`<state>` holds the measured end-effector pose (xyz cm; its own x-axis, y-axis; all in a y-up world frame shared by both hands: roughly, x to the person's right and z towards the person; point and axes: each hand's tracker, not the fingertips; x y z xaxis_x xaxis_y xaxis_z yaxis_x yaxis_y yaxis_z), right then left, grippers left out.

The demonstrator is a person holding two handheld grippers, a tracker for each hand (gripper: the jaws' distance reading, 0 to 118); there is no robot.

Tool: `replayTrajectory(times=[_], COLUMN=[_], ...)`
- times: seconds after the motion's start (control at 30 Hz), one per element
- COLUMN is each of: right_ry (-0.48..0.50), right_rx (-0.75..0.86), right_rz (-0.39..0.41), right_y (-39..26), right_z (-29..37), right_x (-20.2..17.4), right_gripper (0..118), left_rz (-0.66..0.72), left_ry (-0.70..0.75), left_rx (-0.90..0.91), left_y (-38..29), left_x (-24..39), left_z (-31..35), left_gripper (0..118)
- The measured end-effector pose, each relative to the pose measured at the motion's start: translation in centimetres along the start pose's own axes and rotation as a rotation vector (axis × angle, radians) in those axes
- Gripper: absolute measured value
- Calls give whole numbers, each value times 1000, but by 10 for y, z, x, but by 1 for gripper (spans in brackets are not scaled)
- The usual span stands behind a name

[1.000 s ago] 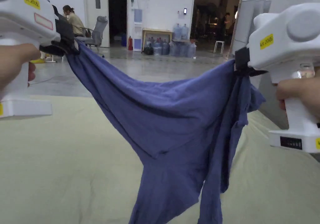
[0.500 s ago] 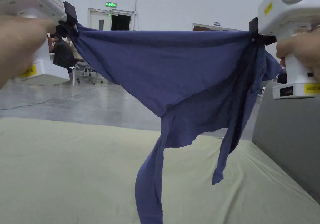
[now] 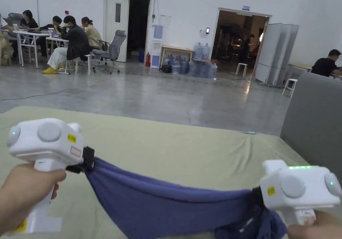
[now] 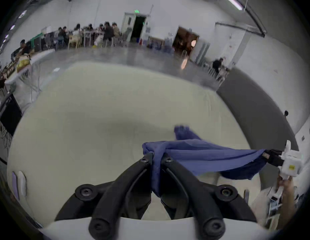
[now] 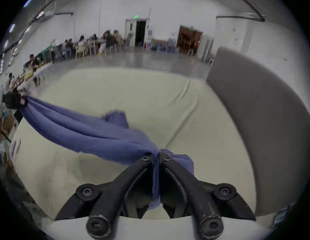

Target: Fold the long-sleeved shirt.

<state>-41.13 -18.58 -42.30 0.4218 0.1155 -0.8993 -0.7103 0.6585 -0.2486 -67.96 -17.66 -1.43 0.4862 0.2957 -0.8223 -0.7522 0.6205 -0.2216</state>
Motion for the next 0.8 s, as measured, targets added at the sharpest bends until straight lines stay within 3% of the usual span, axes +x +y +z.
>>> replayTrajectory(times=[0.1, 0.2, 0.33, 0.53, 0.8], right_ry=[47, 48, 76, 123, 103], right_rx=[-68, -81, -106, -191, -322], right_rz=[2, 81, 120, 140, 117], right_y=[-68, -122, -177, -237, -291], right_z=[-6, 9, 41, 52, 13], right_x=[-4, -8, -16, -35, -53], right_gripper=[2, 2, 2, 2, 2], left_rz=[-8, -70, -158, -120, -52], left_ry=[1, 13, 26, 16, 26], left_rx=[-86, -126, -152, -195, -293], left_y=[-59, -111, -165, -228, -288], left_x=[-13, -21, -32, -54, -79], left_z=[-15, -8, 19, 50, 32], left_gripper=[1, 1, 1, 1, 1])
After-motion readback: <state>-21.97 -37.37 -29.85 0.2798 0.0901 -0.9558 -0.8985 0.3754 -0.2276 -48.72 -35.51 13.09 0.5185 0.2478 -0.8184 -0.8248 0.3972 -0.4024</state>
